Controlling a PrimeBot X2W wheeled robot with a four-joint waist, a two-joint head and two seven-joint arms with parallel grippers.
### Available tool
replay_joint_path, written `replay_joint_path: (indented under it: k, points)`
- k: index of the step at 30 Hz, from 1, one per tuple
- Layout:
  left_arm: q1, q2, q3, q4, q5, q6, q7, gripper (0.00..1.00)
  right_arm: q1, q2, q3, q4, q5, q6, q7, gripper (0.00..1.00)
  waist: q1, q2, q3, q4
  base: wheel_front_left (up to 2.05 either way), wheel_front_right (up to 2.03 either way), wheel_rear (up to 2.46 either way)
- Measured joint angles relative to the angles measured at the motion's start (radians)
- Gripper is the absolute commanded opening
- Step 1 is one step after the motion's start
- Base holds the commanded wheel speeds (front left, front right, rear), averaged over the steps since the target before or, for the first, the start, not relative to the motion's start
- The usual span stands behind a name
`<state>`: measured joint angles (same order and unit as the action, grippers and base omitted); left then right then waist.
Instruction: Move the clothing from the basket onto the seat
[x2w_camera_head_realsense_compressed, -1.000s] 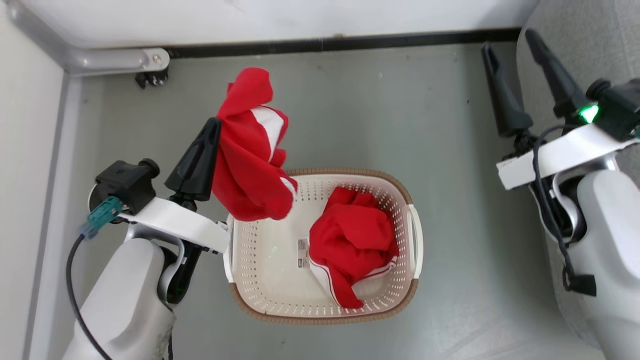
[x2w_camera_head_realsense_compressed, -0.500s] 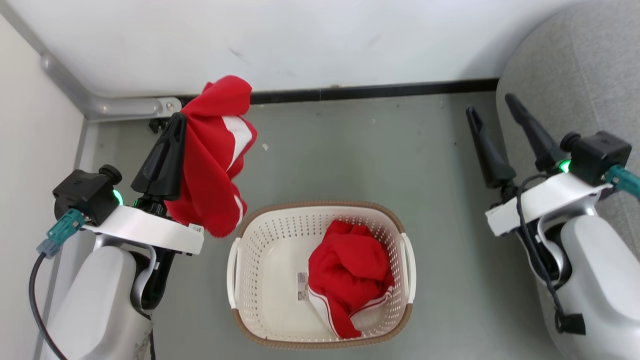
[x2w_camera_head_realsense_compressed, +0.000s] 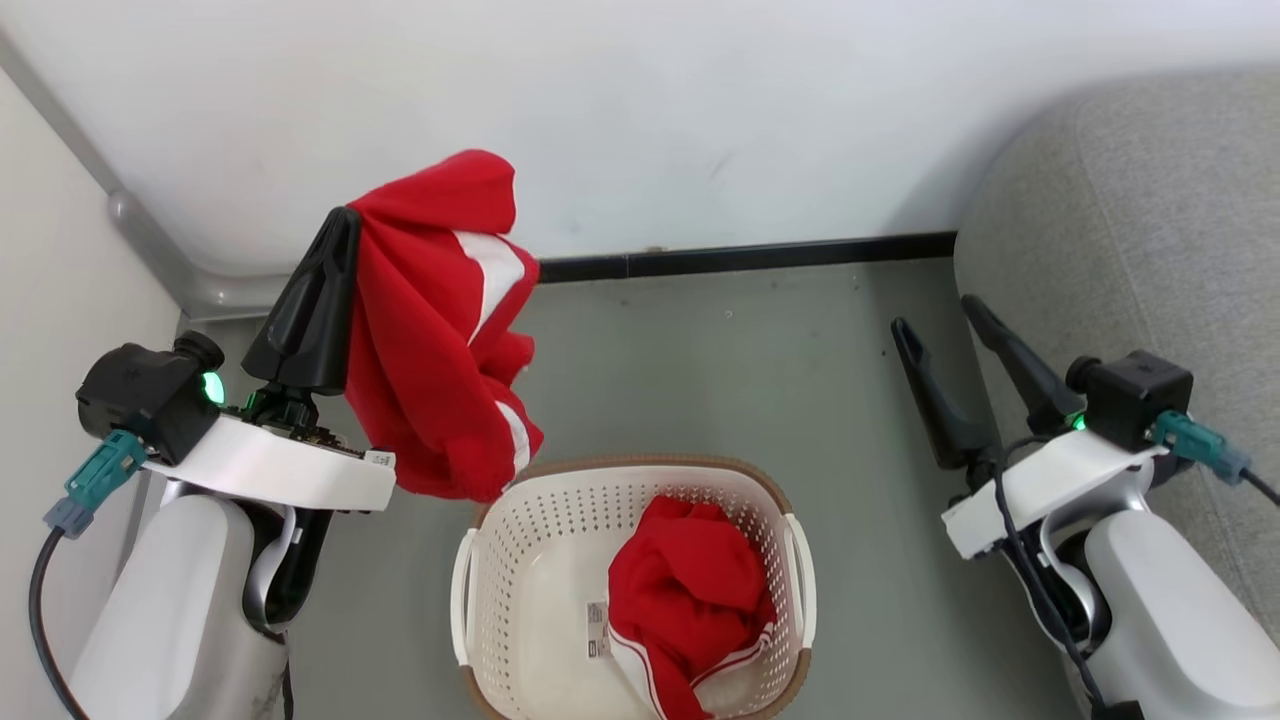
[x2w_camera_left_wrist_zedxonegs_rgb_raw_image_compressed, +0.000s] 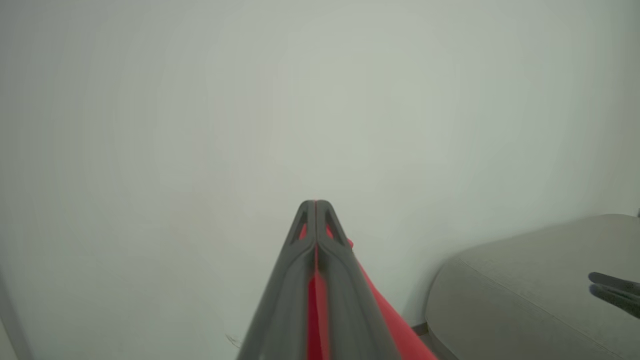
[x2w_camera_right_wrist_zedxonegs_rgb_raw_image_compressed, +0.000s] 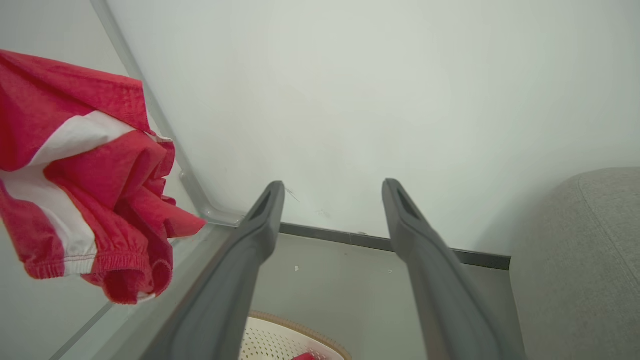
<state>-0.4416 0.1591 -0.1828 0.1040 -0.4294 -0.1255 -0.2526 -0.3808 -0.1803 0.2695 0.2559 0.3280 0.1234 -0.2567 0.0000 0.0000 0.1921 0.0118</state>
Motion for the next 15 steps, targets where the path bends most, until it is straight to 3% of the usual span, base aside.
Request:
replay_joint_path:
  k: [15]
  points:
    - [-0.008,0.045,-0.040,-0.097,0.059,0.000,0.006,0.00,0.031,-0.008,0.076,-0.021,0.034,0.000,0.000,1.00,0.0000,0.0000,-0.052,-0.015,0.00,0.00,0.00]
